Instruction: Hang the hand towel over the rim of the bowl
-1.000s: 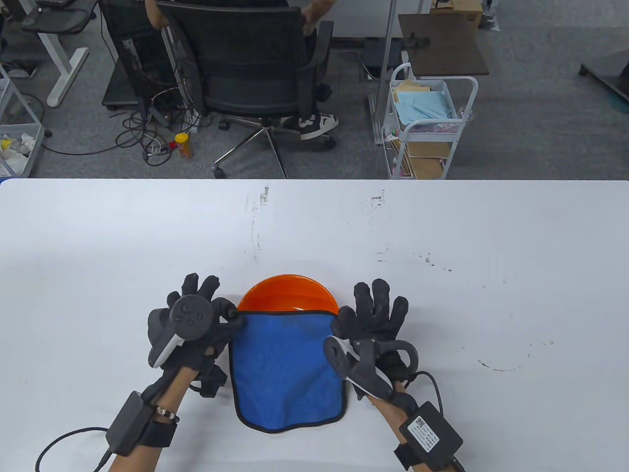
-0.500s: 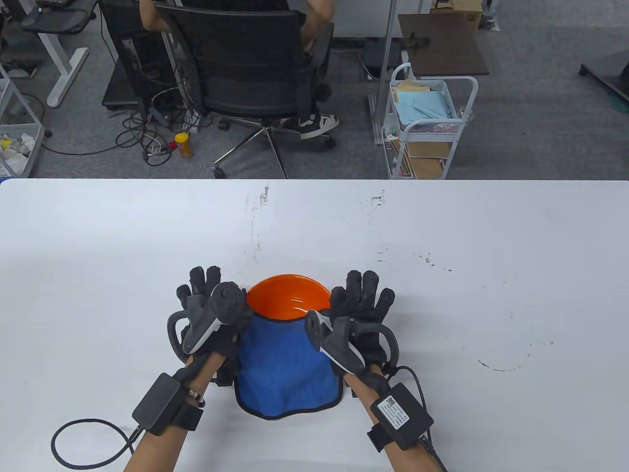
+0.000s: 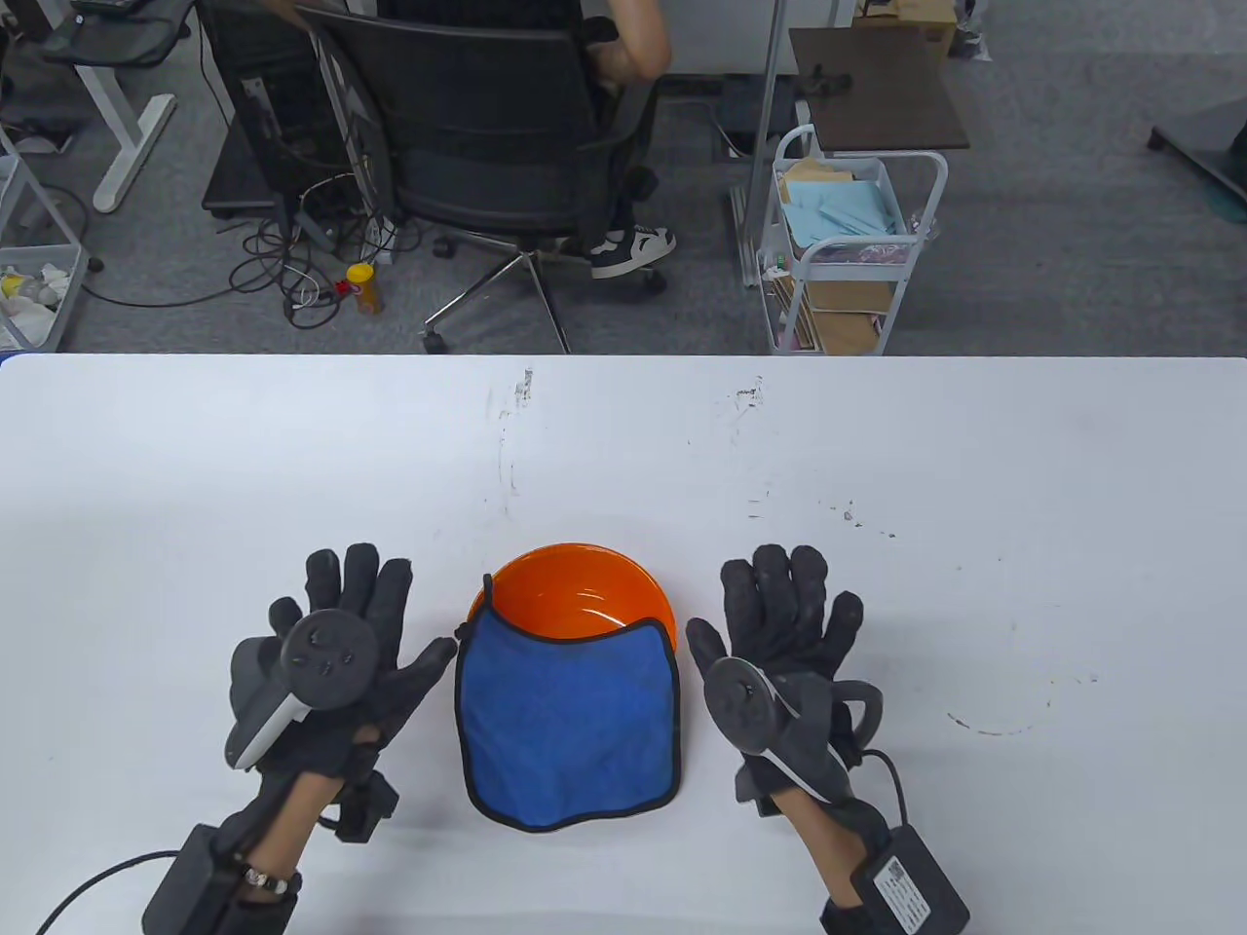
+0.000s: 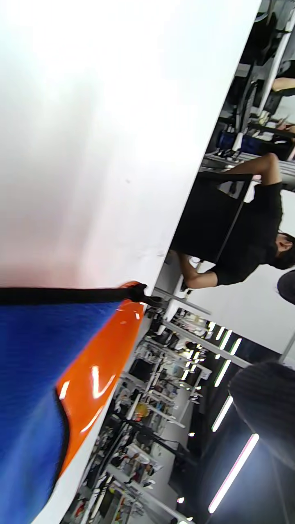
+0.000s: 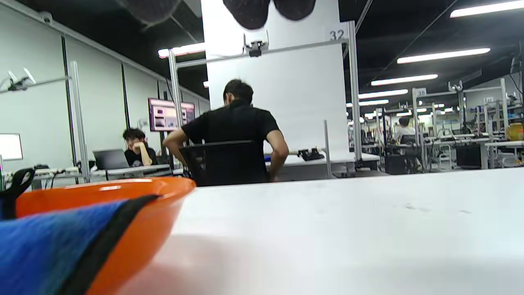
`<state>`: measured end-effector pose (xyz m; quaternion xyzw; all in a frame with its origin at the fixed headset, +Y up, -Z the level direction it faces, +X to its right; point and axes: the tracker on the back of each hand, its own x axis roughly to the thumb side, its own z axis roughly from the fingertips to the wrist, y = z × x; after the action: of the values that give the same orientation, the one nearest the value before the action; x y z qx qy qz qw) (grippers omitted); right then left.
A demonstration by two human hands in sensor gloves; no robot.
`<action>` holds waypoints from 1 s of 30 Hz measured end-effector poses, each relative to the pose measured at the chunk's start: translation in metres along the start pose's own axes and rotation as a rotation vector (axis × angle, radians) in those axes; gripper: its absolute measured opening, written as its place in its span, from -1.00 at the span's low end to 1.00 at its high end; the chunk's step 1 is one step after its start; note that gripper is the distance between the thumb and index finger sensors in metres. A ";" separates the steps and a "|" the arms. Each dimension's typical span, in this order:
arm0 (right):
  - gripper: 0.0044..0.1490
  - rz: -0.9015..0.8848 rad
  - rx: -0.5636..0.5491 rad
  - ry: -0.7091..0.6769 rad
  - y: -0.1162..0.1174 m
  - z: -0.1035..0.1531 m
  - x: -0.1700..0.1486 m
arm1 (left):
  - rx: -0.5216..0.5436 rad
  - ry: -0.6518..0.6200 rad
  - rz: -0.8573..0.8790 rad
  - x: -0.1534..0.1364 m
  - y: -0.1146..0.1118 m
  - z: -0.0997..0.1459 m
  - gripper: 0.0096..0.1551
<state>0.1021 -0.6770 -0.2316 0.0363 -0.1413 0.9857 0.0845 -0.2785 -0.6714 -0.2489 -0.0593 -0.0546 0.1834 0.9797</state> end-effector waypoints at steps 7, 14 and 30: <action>0.00 -0.055 0.111 -0.046 -0.001 0.043 -0.036 | 0.053 -0.008 -0.082 -0.017 -0.023 0.033 0.03; 0.05 0.024 0.168 -0.036 0.017 0.059 -0.052 | 0.042 -0.038 -0.115 -0.025 -0.051 0.040 0.03; 0.05 -0.025 0.116 -0.033 0.039 0.068 -0.073 | -0.010 -0.036 -0.177 -0.034 -0.078 0.042 -0.01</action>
<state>0.1702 -0.7449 -0.1845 0.0593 -0.0848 0.9903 0.0923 -0.2881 -0.7523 -0.1996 -0.0560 -0.0782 0.0967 0.9907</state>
